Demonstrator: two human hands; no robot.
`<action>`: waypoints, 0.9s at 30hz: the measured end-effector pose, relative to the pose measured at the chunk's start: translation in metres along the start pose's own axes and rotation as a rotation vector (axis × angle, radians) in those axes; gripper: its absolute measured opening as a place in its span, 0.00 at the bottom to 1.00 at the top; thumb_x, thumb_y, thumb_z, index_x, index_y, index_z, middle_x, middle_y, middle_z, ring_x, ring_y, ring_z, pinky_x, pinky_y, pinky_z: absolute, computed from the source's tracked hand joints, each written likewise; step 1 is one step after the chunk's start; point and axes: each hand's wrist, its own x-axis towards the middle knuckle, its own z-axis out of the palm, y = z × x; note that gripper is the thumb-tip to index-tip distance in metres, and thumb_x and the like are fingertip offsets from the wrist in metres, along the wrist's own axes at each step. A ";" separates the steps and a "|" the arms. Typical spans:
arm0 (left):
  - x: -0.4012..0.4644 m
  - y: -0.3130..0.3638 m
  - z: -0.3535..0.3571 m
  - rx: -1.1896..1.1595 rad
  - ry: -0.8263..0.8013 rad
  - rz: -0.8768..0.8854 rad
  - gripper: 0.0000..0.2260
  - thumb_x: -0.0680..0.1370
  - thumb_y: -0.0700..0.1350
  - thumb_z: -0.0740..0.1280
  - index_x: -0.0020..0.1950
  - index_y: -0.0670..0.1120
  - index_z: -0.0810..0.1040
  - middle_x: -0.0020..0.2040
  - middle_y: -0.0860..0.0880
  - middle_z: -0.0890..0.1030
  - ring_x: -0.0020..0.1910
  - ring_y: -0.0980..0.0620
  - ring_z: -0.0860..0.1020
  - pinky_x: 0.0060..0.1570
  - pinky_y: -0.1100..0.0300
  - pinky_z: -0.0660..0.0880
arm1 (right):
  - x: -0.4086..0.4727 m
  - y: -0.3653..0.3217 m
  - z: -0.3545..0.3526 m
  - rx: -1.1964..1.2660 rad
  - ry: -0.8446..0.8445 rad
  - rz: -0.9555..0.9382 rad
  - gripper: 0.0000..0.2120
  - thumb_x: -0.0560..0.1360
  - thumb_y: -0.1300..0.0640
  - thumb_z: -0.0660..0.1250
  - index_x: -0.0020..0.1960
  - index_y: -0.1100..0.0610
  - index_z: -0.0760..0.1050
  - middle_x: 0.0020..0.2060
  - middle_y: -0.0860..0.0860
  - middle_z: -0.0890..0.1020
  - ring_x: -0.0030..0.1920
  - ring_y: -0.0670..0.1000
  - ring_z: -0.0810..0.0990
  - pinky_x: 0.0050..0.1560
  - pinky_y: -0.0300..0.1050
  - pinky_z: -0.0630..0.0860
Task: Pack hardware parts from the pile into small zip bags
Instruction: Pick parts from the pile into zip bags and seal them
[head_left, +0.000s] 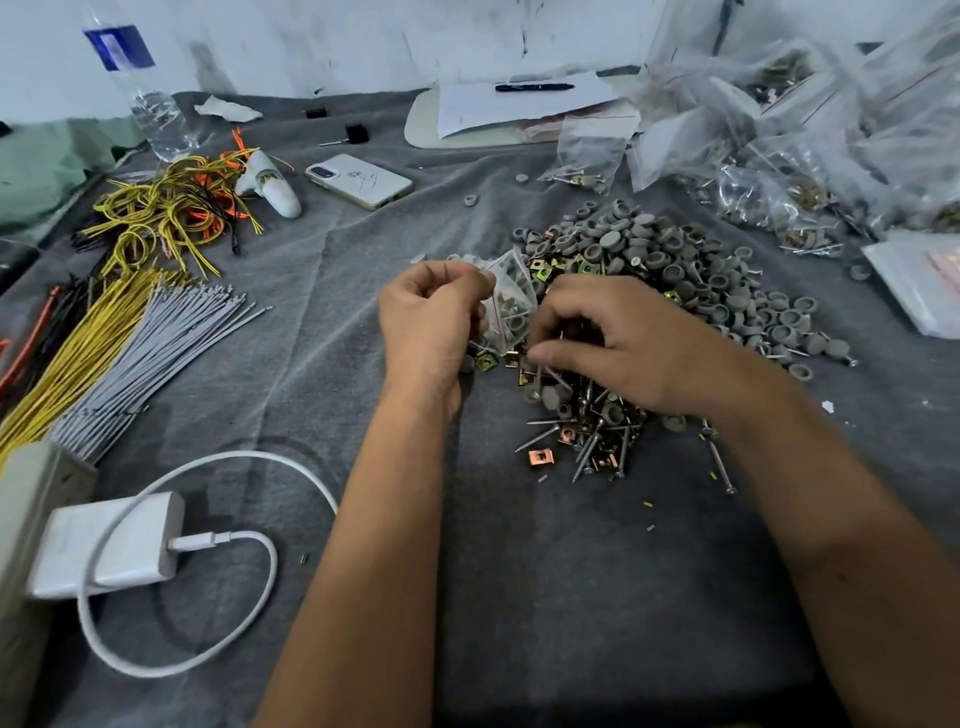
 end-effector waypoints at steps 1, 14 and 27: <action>-0.001 0.000 0.000 0.005 -0.001 0.001 0.05 0.75 0.31 0.72 0.45 0.39 0.80 0.33 0.47 0.78 0.27 0.56 0.73 0.29 0.62 0.73 | -0.001 0.002 -0.003 0.085 0.043 0.020 0.02 0.79 0.52 0.71 0.49 0.49 0.80 0.44 0.44 0.82 0.47 0.42 0.80 0.51 0.41 0.76; -0.004 0.002 0.000 0.004 -0.020 -0.028 0.06 0.75 0.31 0.72 0.45 0.40 0.80 0.33 0.46 0.77 0.29 0.52 0.73 0.25 0.63 0.70 | -0.001 0.012 -0.005 0.285 0.334 0.043 0.08 0.81 0.62 0.69 0.56 0.53 0.85 0.36 0.33 0.82 0.37 0.33 0.80 0.38 0.25 0.72; -0.003 0.000 0.002 0.005 -0.078 0.010 0.06 0.74 0.30 0.72 0.43 0.39 0.79 0.32 0.46 0.77 0.27 0.54 0.73 0.28 0.61 0.71 | 0.004 0.000 0.016 -0.083 0.630 -0.120 0.07 0.72 0.58 0.79 0.49 0.58 0.86 0.44 0.48 0.86 0.45 0.43 0.83 0.52 0.34 0.78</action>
